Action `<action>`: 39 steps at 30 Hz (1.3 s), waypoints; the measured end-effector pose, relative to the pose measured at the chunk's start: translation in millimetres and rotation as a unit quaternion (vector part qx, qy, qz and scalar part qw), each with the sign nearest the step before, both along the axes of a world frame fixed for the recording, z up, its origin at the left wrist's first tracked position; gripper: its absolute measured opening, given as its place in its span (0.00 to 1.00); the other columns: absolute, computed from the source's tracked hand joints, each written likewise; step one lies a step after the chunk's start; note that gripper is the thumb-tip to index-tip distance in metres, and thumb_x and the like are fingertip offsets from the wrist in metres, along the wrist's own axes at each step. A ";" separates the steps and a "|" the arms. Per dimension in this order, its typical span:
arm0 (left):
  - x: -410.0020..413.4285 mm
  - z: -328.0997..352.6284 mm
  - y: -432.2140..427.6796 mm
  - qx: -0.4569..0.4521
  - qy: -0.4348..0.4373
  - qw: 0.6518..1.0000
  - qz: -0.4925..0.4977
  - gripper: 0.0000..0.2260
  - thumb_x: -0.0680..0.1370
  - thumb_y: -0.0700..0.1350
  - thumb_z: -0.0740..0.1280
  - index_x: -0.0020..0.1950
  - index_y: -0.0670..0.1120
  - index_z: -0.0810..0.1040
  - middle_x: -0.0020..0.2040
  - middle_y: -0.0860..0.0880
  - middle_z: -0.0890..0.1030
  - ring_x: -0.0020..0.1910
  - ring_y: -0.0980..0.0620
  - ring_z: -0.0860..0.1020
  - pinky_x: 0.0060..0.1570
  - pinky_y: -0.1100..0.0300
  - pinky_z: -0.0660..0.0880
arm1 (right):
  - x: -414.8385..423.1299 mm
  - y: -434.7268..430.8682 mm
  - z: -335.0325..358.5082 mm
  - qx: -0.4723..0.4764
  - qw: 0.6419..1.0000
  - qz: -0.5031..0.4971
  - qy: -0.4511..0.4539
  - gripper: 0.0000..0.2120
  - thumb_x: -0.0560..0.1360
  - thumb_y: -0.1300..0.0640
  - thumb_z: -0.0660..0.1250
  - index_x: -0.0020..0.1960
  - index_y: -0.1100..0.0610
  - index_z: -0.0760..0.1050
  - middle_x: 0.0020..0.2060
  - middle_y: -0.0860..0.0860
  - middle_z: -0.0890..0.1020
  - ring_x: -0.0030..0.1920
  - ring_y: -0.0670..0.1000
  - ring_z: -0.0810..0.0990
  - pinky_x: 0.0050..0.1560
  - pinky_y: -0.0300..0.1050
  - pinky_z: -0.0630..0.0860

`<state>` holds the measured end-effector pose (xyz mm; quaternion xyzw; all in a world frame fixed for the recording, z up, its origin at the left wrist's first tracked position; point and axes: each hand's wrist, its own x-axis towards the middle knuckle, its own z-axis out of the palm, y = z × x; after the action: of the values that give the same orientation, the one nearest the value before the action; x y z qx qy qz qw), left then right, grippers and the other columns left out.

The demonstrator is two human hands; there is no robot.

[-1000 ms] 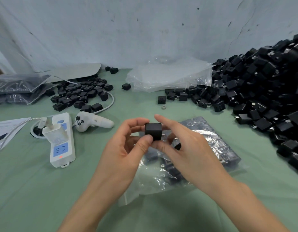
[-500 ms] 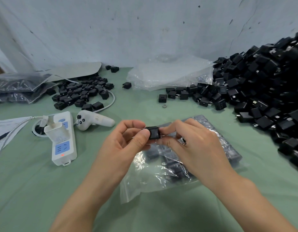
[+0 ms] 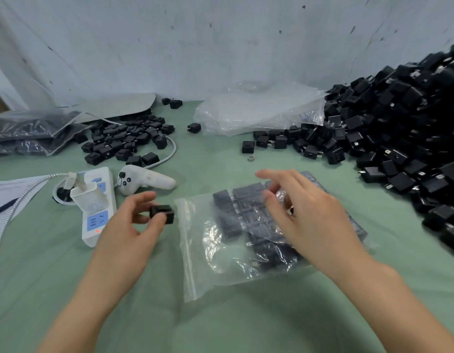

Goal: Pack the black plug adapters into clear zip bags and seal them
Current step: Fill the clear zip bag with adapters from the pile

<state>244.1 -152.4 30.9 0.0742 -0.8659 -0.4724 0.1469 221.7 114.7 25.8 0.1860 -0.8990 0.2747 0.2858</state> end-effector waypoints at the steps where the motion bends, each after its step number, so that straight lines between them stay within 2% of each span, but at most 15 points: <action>1: 0.7 -4.2 -4.0 -0.011 -0.019 1.000 0.005 0.15 0.78 0.42 0.69 0.61 0.58 0.74 0.54 0.59 0.81 0.48 0.64 0.76 0.40 0.73 0.69 | -1.1 3.2 -1.4 0.000 1.000 -0.014 -0.015 0.14 0.81 0.52 0.62 0.67 0.45 0.73 0.48 0.40 0.77 0.37 0.40 0.71 0.36 0.45 0.73; 3: 4.8 -11.1 -7.1 -0.010 -0.060 0.998 -0.025 0.19 0.78 0.40 0.69 0.63 0.57 0.72 0.54 0.57 0.81 0.47 0.63 0.77 0.43 0.72 0.70 | -2.2 8.6 -4.4 0.003 0.999 -0.032 -0.038 0.16 0.81 0.52 0.61 0.69 0.45 0.71 0.48 0.40 0.77 0.38 0.42 0.72 0.38 0.47 0.73; 7: 13.8 -18.1 -3.9 0.005 -0.088 0.990 -0.111 0.24 0.75 0.40 0.73 0.63 0.63 0.72 0.53 0.60 0.83 0.49 0.64 0.79 0.45 0.77 0.71 | -2.3 12.7 -7.9 0.013 0.996 -0.052 -0.065 0.16 0.81 0.53 0.61 0.68 0.45 0.71 0.49 0.40 0.77 0.41 0.45 0.73 0.40 0.48 0.73; 12: 18.7 -25.6 8.9 -0.008 -0.117 0.980 -0.163 0.25 0.78 0.40 0.70 0.67 0.64 0.70 0.55 0.64 0.83 0.48 0.63 0.81 0.52 0.73 0.73 | -0.4 12.0 -10.0 0.006 0.995 -0.065 -0.070 0.16 0.80 0.54 0.61 0.67 0.47 0.72 0.50 0.42 0.77 0.42 0.46 0.74 0.40 0.48 0.74; 14: 18.1 -24.3 8.1 0.024 -0.104 0.985 -0.138 0.23 0.80 0.36 0.64 0.67 0.61 0.71 0.55 0.60 0.84 0.50 0.60 0.83 0.55 0.66 0.75 | 0.8 11.9 -10.8 -0.004 0.995 -0.067 -0.070 0.16 0.80 0.54 0.60 0.67 0.47 0.73 0.50 0.42 0.77 0.42 0.47 0.75 0.40 0.48 0.74; 17: 15.1 -18.4 7.9 0.111 -0.085 0.988 -0.059 0.19 0.82 0.35 0.59 0.65 0.56 0.73 0.48 0.52 0.86 0.43 0.51 0.85 0.50 0.55 0.78 | 1.2 12.4 -11.8 -0.009 0.995 -0.072 -0.067 0.15 0.80 0.54 0.60 0.66 0.47 0.73 0.49 0.42 0.77 0.43 0.47 0.76 0.40 0.47 0.74; 19: 15.4 -16.3 14.1 0.131 -0.096 0.985 -0.054 0.14 0.82 0.40 0.61 0.62 0.57 0.73 0.45 0.52 0.87 0.41 0.50 0.85 0.49 0.54 0.78 | 1.2 12.2 -12.2 -0.008 0.995 -0.074 -0.068 0.15 0.80 0.54 0.61 0.65 0.47 0.74 0.50 0.42 0.77 0.43 0.47 0.76 0.40 0.48 0.75; 22: 15.4 -16.1 24.1 0.134 -0.118 0.981 -0.069 0.12 0.82 0.43 0.62 0.63 0.57 0.72 0.44 0.53 0.87 0.42 0.51 0.86 0.54 0.52 0.78 | 1.7 10.8 -12.6 -0.005 0.994 -0.074 -0.076 0.14 0.80 0.54 0.61 0.64 0.47 0.74 0.51 0.41 0.77 0.43 0.48 0.77 0.40 0.49 0.76; 23: 14.9 -16.1 26.4 0.142 -0.121 0.980 -0.071 0.13 0.82 0.43 0.62 0.65 0.56 0.72 0.44 0.52 0.87 0.42 0.51 0.86 0.52 0.54 0.80 | 1.9 10.0 -12.7 -0.003 0.994 -0.074 -0.078 0.14 0.80 0.54 0.61 0.64 0.46 0.75 0.51 0.41 0.77 0.43 0.49 0.77 0.40 0.50 0.77; 26: 14.9 -13.6 32.5 0.176 -0.128 0.973 -0.075 0.12 0.82 0.42 0.63 0.66 0.53 0.72 0.43 0.50 0.87 0.40 0.51 0.86 0.38 0.66 0.79 | 3.4 8.3 -12.9 0.001 0.994 -0.072 -0.077 0.13 0.80 0.54 0.61 0.63 0.46 0.76 0.51 0.42 0.77 0.43 0.49 0.78 0.40 0.50 0.77; 27: 15.3 -13.3 34.1 0.177 -0.132 0.972 -0.076 0.12 0.82 0.44 0.63 0.65 0.54 0.73 0.43 0.51 0.87 0.40 0.52 0.86 0.38 0.67 0.78 | 3.7 8.4 -12.9 0.002 0.995 -0.072 -0.076 0.13 0.80 0.54 0.61 0.62 0.46 0.76 0.51 0.41 0.77 0.43 0.49 0.77 0.39 0.50 0.76; 30: 15.5 -14.0 38.2 0.166 -0.138 0.973 -0.080 0.12 0.82 0.46 0.64 0.63 0.58 0.74 0.43 0.53 0.86 0.41 0.54 0.85 0.46 0.62 0.76 | 3.7 10.0 -12.8 0.001 0.995 -0.071 -0.075 0.12 0.80 0.54 0.61 0.62 0.46 0.76 0.50 0.41 0.76 0.42 0.48 0.76 0.38 0.49 0.76; 32: 14.1 -15.5 39.5 0.172 -0.145 0.971 -0.081 0.11 0.81 0.47 0.64 0.62 0.59 0.74 0.42 0.52 0.85 0.41 0.54 0.85 0.46 0.61 0.76 | 2.9 11.5 -12.5 -0.001 0.994 -0.072 -0.077 0.12 0.81 0.54 0.61 0.62 0.45 0.76 0.50 0.41 0.76 0.42 0.48 0.76 0.39 0.49 0.76; 34: 12.4 -17.0 40.0 0.191 -0.153 0.967 -0.076 0.10 0.81 0.46 0.64 0.61 0.59 0.75 0.42 0.50 0.85 0.42 0.52 0.86 0.45 0.61 0.79 | 2.7 12.4 -12.4 0.000 0.994 -0.074 -0.078 0.12 0.81 0.53 0.60 0.62 0.45 0.76 0.50 0.41 0.76 0.43 0.48 0.76 0.39 0.49 0.76; 39: 9.3 -21.0 39.0 0.242 -0.171 0.953 -0.066 0.09 0.81 0.44 0.64 0.60 0.56 0.77 0.43 0.45 0.86 0.42 0.44 0.86 0.49 0.50 0.81 | 3.1 14.0 -13.0 0.000 0.995 -0.071 -0.076 0.12 0.81 0.53 0.60 0.62 0.45 0.76 0.49 0.40 0.76 0.41 0.46 0.74 0.36 0.47 0.73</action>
<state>253.4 -113.5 9.9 0.1297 -0.7408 -0.6566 -0.0571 224.8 128.7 12.8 0.1004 -0.9291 0.2666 0.2358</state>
